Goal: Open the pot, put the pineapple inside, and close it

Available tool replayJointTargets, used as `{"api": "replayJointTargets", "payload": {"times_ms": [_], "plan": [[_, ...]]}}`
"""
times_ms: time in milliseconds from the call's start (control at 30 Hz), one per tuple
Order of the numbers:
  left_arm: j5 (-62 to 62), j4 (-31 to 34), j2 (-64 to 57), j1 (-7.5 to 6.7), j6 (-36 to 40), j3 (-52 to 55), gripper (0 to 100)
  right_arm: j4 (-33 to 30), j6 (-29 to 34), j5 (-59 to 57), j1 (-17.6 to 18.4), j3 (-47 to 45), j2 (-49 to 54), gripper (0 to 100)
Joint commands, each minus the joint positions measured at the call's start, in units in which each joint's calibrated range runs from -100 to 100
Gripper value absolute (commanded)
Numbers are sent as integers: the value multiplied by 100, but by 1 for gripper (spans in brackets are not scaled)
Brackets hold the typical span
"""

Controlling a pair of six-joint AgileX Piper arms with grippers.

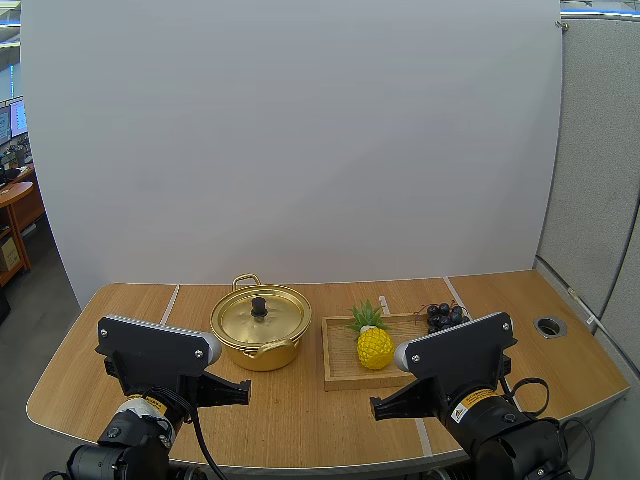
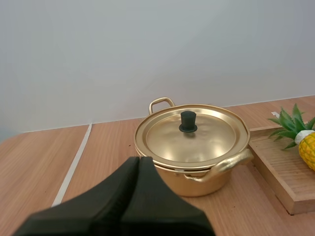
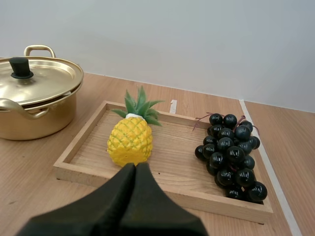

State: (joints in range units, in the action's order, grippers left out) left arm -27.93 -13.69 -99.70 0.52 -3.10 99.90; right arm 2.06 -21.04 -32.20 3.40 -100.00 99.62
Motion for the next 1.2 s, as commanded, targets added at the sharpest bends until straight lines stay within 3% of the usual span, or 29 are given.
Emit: {"api": "replayJointTargets", "payload": {"times_ms": [0, 333, 667, 867, 1167], "plan": [[60, -11, -30, 11, 41, 10, 0, 3, 26, 113, -27, 0, 38, 0], [-17, -11, -30, 11, 41, -1014, 0, 0, 26, 232, -27, 117, 38, 0], [-226, -11, -30, 11, 41, -2580, 0, -70, 17, -384, -27, 1609, 38, 0], [-1384, -11, -30, 11, 41, -3390, 0, -108, 17, -1393, -27, 2664, 38, 0], [-4217, -11, -30, 11, 41, -4800, 0, -108, 17, -4112, -27, 4384, 38, 0]]}}
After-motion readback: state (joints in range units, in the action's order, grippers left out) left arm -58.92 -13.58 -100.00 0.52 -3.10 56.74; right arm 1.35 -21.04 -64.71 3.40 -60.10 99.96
